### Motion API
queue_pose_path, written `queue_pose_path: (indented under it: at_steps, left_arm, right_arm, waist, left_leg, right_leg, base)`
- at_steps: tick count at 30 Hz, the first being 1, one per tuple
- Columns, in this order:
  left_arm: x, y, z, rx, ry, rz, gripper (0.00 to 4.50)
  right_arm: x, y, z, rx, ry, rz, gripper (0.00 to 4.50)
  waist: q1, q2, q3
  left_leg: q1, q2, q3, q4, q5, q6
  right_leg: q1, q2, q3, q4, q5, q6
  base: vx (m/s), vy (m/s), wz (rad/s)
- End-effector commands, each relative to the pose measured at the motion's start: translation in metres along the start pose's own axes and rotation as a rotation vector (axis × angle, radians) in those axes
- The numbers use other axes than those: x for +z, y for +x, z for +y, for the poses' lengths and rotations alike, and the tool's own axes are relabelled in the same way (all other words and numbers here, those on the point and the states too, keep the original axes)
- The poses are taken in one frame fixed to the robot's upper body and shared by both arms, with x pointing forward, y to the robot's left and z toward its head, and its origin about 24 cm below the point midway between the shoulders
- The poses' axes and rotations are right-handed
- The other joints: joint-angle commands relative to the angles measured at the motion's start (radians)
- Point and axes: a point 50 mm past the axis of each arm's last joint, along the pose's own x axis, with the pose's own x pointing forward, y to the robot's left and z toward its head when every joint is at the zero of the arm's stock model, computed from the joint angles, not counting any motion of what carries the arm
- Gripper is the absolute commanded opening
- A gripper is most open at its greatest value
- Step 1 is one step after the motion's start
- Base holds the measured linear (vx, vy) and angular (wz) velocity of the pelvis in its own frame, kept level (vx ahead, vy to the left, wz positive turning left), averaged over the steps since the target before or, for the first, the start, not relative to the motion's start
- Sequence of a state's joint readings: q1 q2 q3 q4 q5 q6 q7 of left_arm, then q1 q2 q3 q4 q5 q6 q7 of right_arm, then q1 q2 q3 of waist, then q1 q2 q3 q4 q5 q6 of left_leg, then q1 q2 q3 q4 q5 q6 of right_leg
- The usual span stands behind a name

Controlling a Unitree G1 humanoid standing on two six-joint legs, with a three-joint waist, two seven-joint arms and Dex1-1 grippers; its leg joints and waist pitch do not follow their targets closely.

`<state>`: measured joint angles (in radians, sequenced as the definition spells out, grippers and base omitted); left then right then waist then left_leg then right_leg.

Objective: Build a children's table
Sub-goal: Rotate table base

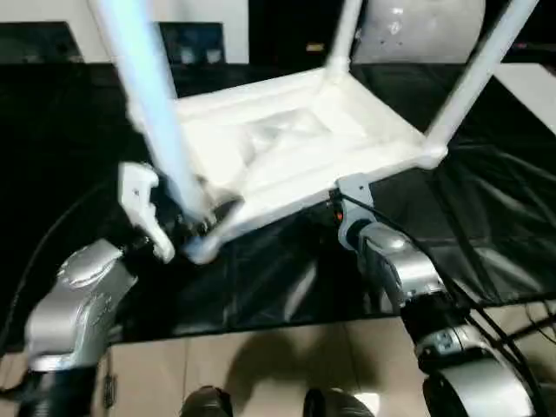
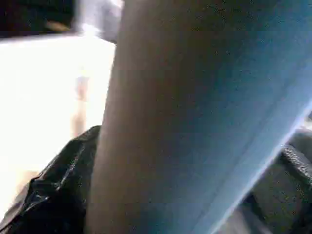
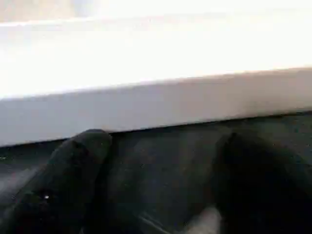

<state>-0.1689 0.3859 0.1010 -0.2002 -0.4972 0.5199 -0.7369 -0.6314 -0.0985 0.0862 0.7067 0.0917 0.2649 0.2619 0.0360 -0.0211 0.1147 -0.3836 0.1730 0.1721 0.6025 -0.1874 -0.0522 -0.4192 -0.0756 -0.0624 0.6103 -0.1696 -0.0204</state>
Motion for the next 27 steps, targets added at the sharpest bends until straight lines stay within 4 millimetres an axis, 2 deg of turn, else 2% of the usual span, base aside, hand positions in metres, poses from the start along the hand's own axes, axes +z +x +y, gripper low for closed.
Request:
queue_pose_path:
  at_steps: [1, 2, 3, 5, 6, 7, 9, 13, 14, 17, 19, 20, 21, 22, 24, 27]
  left_arm:
    - [-0.011, 0.009, -0.034, -0.234, -0.065, 0.054, 4.47]
    - [-0.012, 0.009, -0.041, -0.273, -0.081, 0.064, 4.47]
    - [-0.014, 0.009, -0.049, -0.318, -0.1, 0.073, 4.47]
    - [-0.017, 0.011, -0.069, -0.421, -0.135, 0.09, 4.47]
    - [-0.017, 0.011, -0.069, -0.421, -0.135, 0.09, 4.47]
    - [-0.018, 0.015, -0.077, -0.455, -0.142, 0.095, 4.47]
    - [-0.018, 0.025, -0.085, -0.472, -0.139, 0.079, 4.47]
    - [-0.019, 0.035, -0.088, -0.471, -0.123, 0.064, 4.47]
    - [-0.017, 0.044, -0.09, -0.465, -0.113, 0.045, 4.47]
    - [-0.015, 0.059, -0.084, -0.395, -0.078, 0.024, 4.47]
    - [-0.015, 0.071, -0.067, -0.26, 0.008, 0.025, 4.47]
    - [-0.014, 0.074, -0.061, -0.226, 0.032, 0.025, 4.47]
    - [-0.013, 0.076, -0.057, -0.202, 0.043, 0.019, 4.47]
    - [-0.008, 0.079, -0.047, -0.151, 0.07, 0.0, 4.47]
    - [-0.004, 0.082, -0.041, -0.115, 0.1, -0.018, 4.47]
    - [0.003, 0.085, -0.042, -0.134, 0.11, -0.057, 4.47]
  right_arm:
    - [0.008, 0.004, 0.005, 0.028, -0.009, -0.028, 4.5]
    - [0.01, 0.005, 0.008, 0.047, -0.016, -0.033, 4.5]
    - [0.011, 0.006, 0.011, 0.065, -0.024, -0.039, 4.5]
    - [0.013, 0.009, 0.017, 0.094, -0.032, -0.044, 4.5]
    - [0.013, 0.009, 0.017, 0.094, -0.032, -0.044, 4.5]
    - [0.012, 0.01, 0.02, 0.107, -0.043, -0.043, 4.5]
    - [0.011, 0.012, 0.025, 0.125, -0.054, -0.04, 4.5]
    - [0.01, 0.013, 0.029, 0.138, -0.061, -0.039, 4.5]
    - [0.009, 0.013, 0.031, 0.154, -0.067, -0.042, 4.5]
    - [0.009, 0.014, 0.033, 0.158, -0.074, -0.047, 4.5]
    - [0.009, 0.015, 0.029, 0.13, -0.084, -0.051, 4.5]
    - [0.009, 0.015, 0.028, 0.118, -0.085, -0.052, 4.5]
    - [0.008, 0.014, 0.025, 0.105, -0.081, -0.051, 4.5]
    - [0.007, 0.013, 0.018, 0.072, -0.072, -0.052, 4.5]
    - [0.004, 0.01, 0.009, 0.036, -0.059, -0.051, 4.5]
    - [-0.001, 0.003, -0.011, -0.032, -0.037, -0.056, 4.5]
  waist:
    - [-0.003, 0.012, -0.076]
    - [-0.004, 0.016, -0.077]
    - [-0.009, 0.013, -0.076]
    - [-0.016, 0.012, -0.074]
    - [-0.018, 0.012, -0.073]
    - [-0.022, 0.007, -0.075]
    - [-0.026, 0.008, -0.076]
    - [-0.03, 0.005, -0.08]
    - [-0.031, 0.006, -0.08]
    - [-0.027, 0.008, -0.081]
    - [-0.027, 0.009, -0.082]
    - [-0.025, 0.008, -0.083]
    - [-0.025, 0.008, -0.084]
    - [-0.026, 0.007, -0.087]
    - [-0.022, 0.005, -0.089]
    - [-0.018, 0.004, -0.093]
  left_leg:
    - [0.014, 0.048, -0.009, -0.08, -0.166, 0.008]
    - [0.017, 0.048, -0.008, -0.078, -0.171, 0.007]
    - [0.013, 0.048, -0.008, -0.079, -0.176, 0.005]
    - [0.014, 0.048, -0.008, -0.078, -0.197, 0.0]
    - [0.014, 0.048, -0.007, -0.078, -0.203, 0.0]
    - [0.014, 0.048, -0.007, -0.077, -0.204, 0.002]
    - [0.011, 0.049, -0.007, -0.076, -0.188, 0.003]
    - [0.01, 0.048, -0.007, -0.073, -0.152, 0.019]
    - [0.009, 0.047, -0.006, -0.072, -0.149, 0.024]
    - [0.014, 0.048, -0.004, -0.07, -0.152, 0.025]
    - [0.017, 0.048, -0.005, -0.07, -0.175, 0.021]
    - [0.014, 0.046, -0.008, -0.071, -0.173, 0.019]
    - [0.015, 0.048, -0.008, -0.071, -0.172, 0.016]
    - [0.013, 0.047, -0.009, -0.07, -0.169, 0.012]
    - [0.016, 0.046, -0.007, -0.068, -0.159, 0.019]
    - [0.014, 0.047, -0.006, -0.064, -0.135, 0.023]
  right_leg:
    - [0.059, -0.061, 0.051, -0.053, -0.14, -0.242]
    - [0.057, -0.061, 0.052, -0.052, -0.147, -0.242]
    - [0.059, -0.061, 0.052, -0.055, -0.162, -0.24]
    - [0.057, -0.061, 0.054, -0.058, -0.196, -0.237]
    - [0.057, -0.06, 0.054, -0.059, -0.205, -0.237]
    - [0.058, -0.059, 0.054, -0.061, -0.215, -0.231]
    - [0.059, -0.06, 0.054, -0.059, -0.206, -0.233]
    - [0.063, -0.058, 0.054, -0.055, -0.155, -0.242]
    - [0.064, -0.059, 0.053, -0.055, -0.155, -0.244]
    - [0.061, -0.057, 0.054, -0.06, -0.164, -0.243]
    - [0.059, -0.055, 0.052, -0.065, -0.189, -0.235]
    - [0.065, -0.057, 0.052, -0.066, -0.199, -0.224]
    - [0.065, -0.059, 0.052, -0.064, -0.199, -0.221]
    - [0.066, -0.059, 0.051, -0.063, -0.2, -0.216]
    - [0.064, -0.058, 0.052, -0.062, -0.181, -0.222]
    - [0.067, -0.06, 0.051, -0.057, -0.151, -0.23]
  base:
    - [0.0, 0.0, 0.0]
    - [0.0, 0.0, 0.0]
    - [0.0, 0.0, 0.0]
    - [0.0, 0.0, 0.0]
    - [0.0, 0.0, 0.0]
    - [0.0, 0.0, 0.0]
    - [0.0, 0.0, 0.0]
    - [0.0, 0.0, 0.0]
    - [0.0, 0.0, 0.0]
    - [0.0, 0.0, 0.0]
    - [0.0, 0.0, 0.0]
    - [0.0, 0.0, 0.0]
    - [0.0, 0.0, 0.0]
    - [0.0, 0.0, 0.0]
    - [0.0, 0.0, 0.0]
    - [0.0, 0.0, 0.0]
